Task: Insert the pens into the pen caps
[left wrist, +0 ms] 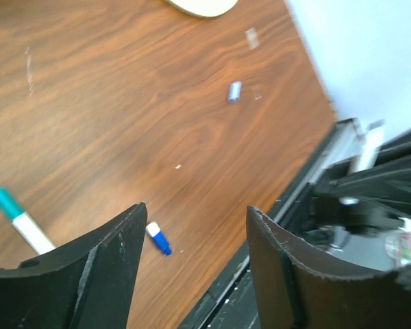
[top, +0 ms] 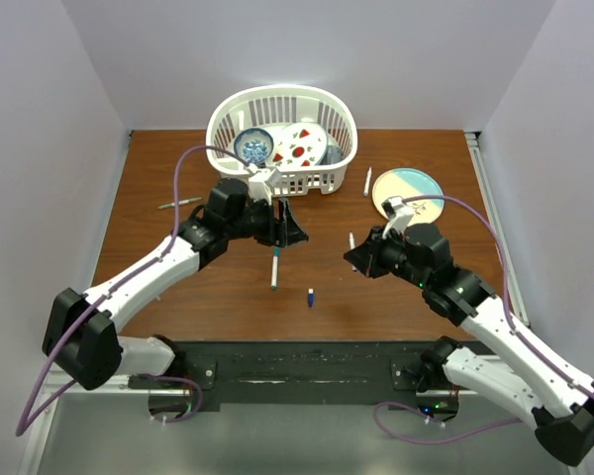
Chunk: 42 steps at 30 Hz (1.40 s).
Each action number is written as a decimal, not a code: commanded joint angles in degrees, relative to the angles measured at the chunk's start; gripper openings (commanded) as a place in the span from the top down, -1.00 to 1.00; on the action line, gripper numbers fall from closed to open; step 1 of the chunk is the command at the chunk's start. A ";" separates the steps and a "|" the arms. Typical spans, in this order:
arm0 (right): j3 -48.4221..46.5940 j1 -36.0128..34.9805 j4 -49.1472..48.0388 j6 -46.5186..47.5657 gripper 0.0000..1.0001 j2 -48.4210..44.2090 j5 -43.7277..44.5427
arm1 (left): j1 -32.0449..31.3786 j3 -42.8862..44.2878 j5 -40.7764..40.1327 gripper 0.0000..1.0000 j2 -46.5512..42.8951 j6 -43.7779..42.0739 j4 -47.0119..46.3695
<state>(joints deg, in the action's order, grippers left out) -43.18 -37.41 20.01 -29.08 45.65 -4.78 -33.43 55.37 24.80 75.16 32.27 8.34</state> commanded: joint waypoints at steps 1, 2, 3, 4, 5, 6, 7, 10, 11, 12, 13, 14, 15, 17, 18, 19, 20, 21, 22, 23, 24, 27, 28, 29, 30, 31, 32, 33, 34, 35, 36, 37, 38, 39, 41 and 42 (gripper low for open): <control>1.69 0.14 -0.06 -4.49 1.00 -5.12 7.67 | -7.06 0.78 -14.85 -0.25 1.56 1.83 6.15; 1.52 0.23 0.64 -4.58 1.00 -5.74 8.37 | -8.31 1.22 -16.00 -0.24 3.84 2.00 6.95; 1.43 0.23 0.91 -4.58 1.00 -6.44 8.64 | -9.45 2.71 -18.53 -0.22 5.25 2.35 8.00; 1.52 0.23 0.99 -4.67 1.00 -8.02 9.08 | -11.64 3.59 -20.04 -0.21 6.48 2.71 10.36; 1.52 0.14 1.34 -4.58 1.00 -8.90 9.52 | -12.61 4.47 -21.53 -0.19 8.93 2.88 11.43; 1.69 0.14 1.52 -4.41 1.00 -9.78 10.04 | -13.49 5.70 -22.76 -0.17 10.00 3.58 12.05; 1.78 0.23 1.61 -4.41 1.00 -11.44 10.40 | -14.81 5.97 -24.08 -0.15 10.88 4.02 12.49; 1.69 0.23 3.01 -4.41 1.00 -13.74 11.54 | -16.83 6.85 -24.71 -0.10 13.87 5.25 11.97; 1.69 0.14 3.63 -4.32 1.00 -15.22 11.98 | -17.45 7.11 -24.62 -0.09 15.53 5.34 12.05; 1.69 0.23 3.81 -4.06 1.00 -15.93 12.33 | -17.98 7.81 -26.36 -0.08 16.51 5.52 12.14; 1.69 0.23 4.16 -4.05 1.00 -16.55 13.12 | -19.12 8.25 -26.55 -0.08 17.47 5.61 12.66; 1.69 0.14 4.77 -3.88 1.00 -17.60 13.47 | -19.56 8.61 -26.64 -0.08 19.57 5.87 12.93; 1.69 0.23 5.04 -3.88 1.00 -18.13 13.82 | -19.83 9.22 -27.08 -0.08 20.55 6.05 13.11; 1.61 0.23 5.47 -3.79 1.00 -19.01 14.35 | -20.80 9.57 -27.87 -0.08 22.83 6.40 13.90; 1.52 0.23 5.57 -3.62 1.00 -19.37 14.44 | -20.97 9.58 -28.31 -0.07 23.45 6.49 13.98; 1.43 0.23 5.65 -3.70 1.00 -19.63 14.36 | -21.32 9.58 -28.66 -0.06 23.89 6.49 14.16; 1.34 0.23 6.00 -3.62 1.00 -19.72 14.44 | -21.41 9.66 -28.84 -0.05 24.68 6.58 14.42; 1.34 0.23 6.09 -3.44 1.00 -19.89 14.53 | -21.50 9.93 -29.45 -0.04 24.95 6.66 14.60; 1.34 0.23 6.18 -3.53 1.00 -19.90 14.62 | -21.76 10.02 -30.06 -0.03 25.30 6.75 15.21; 1.43 0.14 6.01 -3.44 1.00 -20.07 14.79 | -21.85 10.10 -30.59 -0.03 25.65 6.84 15.48; 1.69 0.14 5.83 -3.44 1.00 -20.16 14.80 | -21.94 10.28 -30.95 -0.03 25.92 6.84 15.65; 2.31 0.14 5.48 -3.70 1.00 -20.51 15.06 | -22.03 10.81 -31.65 0.00 26.97 6.84 16.97; 2.40 0.23 5.48 -3.79 1.00 -20.69 14.97 | -22.12 10.81 -31.57 0.02 27.15 6.93 17.06; 2.40 0.14 5.39 -3.79 1.00 -20.77 15.06 | -22.12 10.55 -31.30 0.05 27.24 7.01 16.89; 2.40 0.14 5.48 -3.79 1.00 -20.69 15.06 | -22.20 10.20 -31.04 0.06 27.32 7.19 16.71; 2.31 0.14 5.65 -3.79 1.00 -20.69 15.15 | -22.38 10.02 -30.78 0.06 27.33 7.28 16.54; 2.31 0.23 5.65 -3.79 1.00 -20.86 15.23 | -22.47 9.84 -30.69 0.07 27.59 7.37 16.45; 2.40 0.23 5.65 -3.70 1.00 -20.95 15.32 | -22.64 9.58 -30.69 0.08 27.68 7.54 16.27; 2.40 0.23 5.74 -3.79 1.00 -21.12 15.41 | -22.91 9.49 -30.51 0.09 27.85 7.63 16.27; 2.48 0.14 5.57 -3.79 1.00 -21.21 15.32 | -23.08 9.49 -30.42 0.13 28.20 7.63 16.27; 2.57 0.23 5.57 -3.88 1.00 -21.21 15.32 | -23.26 9.58 -30.16 0.14 28.47 7.54 16.27; 2.57 0.23 5.74 -3.88 1.00 -21.30 15.32 | -23.52 9.66 -29.98 0.18 28.82 7.54 16.44; 2.57 0.23 5.74 -3.88 1.00 -21.30 15.24 | -23.70 9.84 -30.07 0.20 28.99 7.72 16.62; 2.57 0.23 5.74 -3.97 1.00 -21.30 15.23 | -24.13 9.93 -30.51 0.21 29.17 7.72 16.88; 2.66 0.23 5.74 -4.05 1.00 -21.30 14.88 | -24.49 10.28 -30.95 0.30 29.35 7.72 17.59; 2.66 0.14 5.83 -4.14 1.00 -21.39 14.80 | -24.75 10.37 -31.12 0.34 29.52 7.63 17.85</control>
<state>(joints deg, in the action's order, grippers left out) -40.77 -37.39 26.41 -32.62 24.67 8.69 -56.97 63.99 -5.21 103.44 39.05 25.06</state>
